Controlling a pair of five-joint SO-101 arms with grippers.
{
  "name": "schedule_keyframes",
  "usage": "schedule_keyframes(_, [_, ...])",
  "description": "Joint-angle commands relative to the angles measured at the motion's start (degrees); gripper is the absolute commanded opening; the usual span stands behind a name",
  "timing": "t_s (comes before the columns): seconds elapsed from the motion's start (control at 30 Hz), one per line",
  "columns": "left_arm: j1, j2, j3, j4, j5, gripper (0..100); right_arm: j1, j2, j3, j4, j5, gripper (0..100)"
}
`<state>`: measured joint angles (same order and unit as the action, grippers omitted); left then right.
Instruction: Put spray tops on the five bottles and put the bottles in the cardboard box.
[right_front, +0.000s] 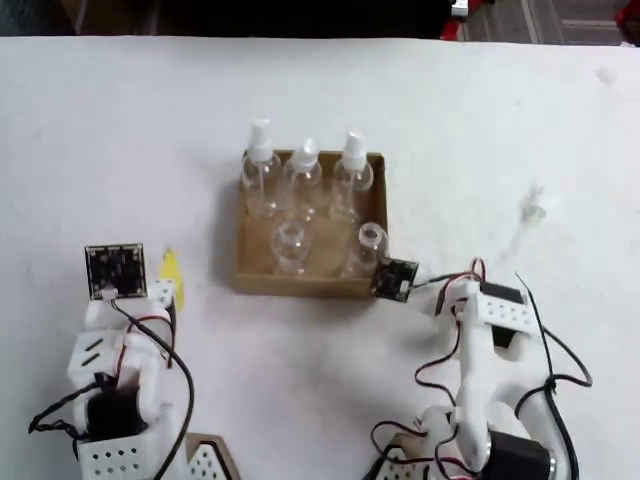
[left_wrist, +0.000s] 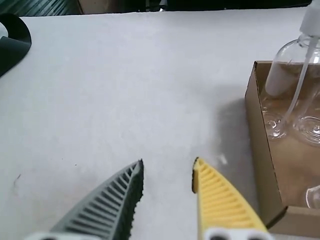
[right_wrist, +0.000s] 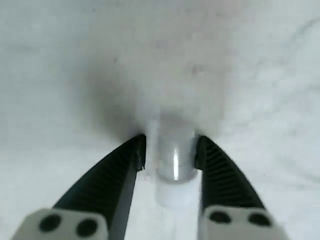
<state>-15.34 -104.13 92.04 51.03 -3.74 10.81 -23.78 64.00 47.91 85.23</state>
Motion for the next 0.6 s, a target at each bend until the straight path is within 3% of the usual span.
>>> schedule_keyframes(0.0, [0.75,-0.4,-0.7,-1.49,-0.44,15,0.66,0.84,-2.2,-1.54,0.18,3.4])
schedule_keyframes(0.07, [0.75,-0.4,-0.7,-1.49,-0.44,15,0.84,0.75,-2.29,-2.15,0.18,5.9])
schedule_keyframes(0.17, [0.75,-0.4,-0.62,-1.49,-0.44,15,0.66,-0.75,-3.6,-1.71,-0.18,1.3])
schedule_keyframes(0.33, [0.75,-0.4,-0.62,-1.49,-0.44,15,-0.31,-10.86,-12.22,7.08,-11.52,1.6])
schedule_keyframes(0.57, [0.4,-0.4,-0.79,-1.41,-0.18,15,-13.67,-28.88,-27.69,19.3,-26.9,1.6])
